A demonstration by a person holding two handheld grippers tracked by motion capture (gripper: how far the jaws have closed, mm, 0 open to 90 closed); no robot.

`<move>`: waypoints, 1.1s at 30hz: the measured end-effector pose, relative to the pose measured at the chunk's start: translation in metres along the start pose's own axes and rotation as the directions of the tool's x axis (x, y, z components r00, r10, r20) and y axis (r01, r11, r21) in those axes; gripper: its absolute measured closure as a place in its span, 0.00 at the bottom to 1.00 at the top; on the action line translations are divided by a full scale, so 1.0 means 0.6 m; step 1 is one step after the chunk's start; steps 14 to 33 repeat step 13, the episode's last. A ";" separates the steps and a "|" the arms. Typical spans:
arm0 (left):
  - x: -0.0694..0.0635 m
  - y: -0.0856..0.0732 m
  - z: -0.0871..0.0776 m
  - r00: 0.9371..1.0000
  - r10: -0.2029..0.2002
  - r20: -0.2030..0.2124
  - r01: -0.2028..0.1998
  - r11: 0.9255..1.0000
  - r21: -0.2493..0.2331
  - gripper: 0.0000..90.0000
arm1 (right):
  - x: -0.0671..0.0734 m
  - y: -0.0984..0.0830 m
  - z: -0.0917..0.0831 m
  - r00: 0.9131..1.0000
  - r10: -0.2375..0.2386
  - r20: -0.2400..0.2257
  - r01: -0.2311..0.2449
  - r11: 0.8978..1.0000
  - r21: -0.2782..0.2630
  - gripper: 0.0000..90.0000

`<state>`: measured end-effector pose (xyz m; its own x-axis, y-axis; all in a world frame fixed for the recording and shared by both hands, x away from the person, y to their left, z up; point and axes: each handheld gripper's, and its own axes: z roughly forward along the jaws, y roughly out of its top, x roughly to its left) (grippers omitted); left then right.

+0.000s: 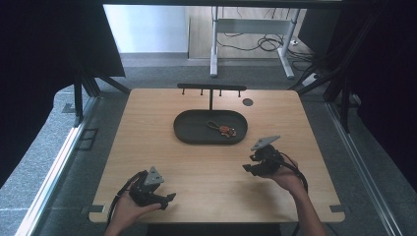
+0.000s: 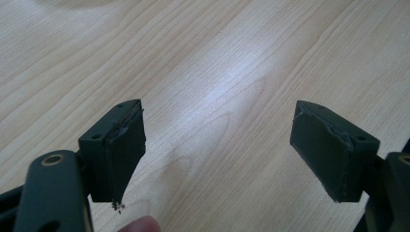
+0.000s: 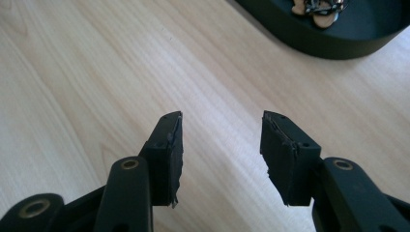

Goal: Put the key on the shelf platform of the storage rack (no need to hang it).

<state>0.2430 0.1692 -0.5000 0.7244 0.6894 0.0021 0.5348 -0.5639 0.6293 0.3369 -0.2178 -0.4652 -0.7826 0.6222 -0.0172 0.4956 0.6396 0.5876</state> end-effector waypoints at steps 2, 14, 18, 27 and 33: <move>0.000 0.000 0.000 1.000 -0.004 -0.004 0.004 1.000 0.001 0.23 | 0.002 -0.012 0.001 1.000 0.013 -0.011 -0.013 1.000 -0.011 0.57; -0.004 0.002 0.005 1.000 0.015 0.003 -0.015 1.000 0.008 0.23 | -0.001 -0.032 -0.002 0.999 0.047 0.020 -0.045 0.997 -0.064 0.46; -0.004 0.002 0.005 1.000 0.015 0.003 -0.015 1.000 0.008 0.23 | -0.001 -0.032 -0.002 0.999 0.047 0.020 -0.045 0.997 -0.064 0.46; -0.004 0.002 0.005 1.000 0.015 0.003 -0.015 1.000 0.008 0.23 | -0.001 -0.032 -0.002 0.999 0.047 0.020 -0.045 0.997 -0.064 0.46; -0.004 0.002 0.005 1.000 0.015 0.003 -0.015 1.000 0.008 0.23 | -0.001 -0.032 -0.002 0.999 0.047 0.020 -0.045 0.997 -0.064 0.46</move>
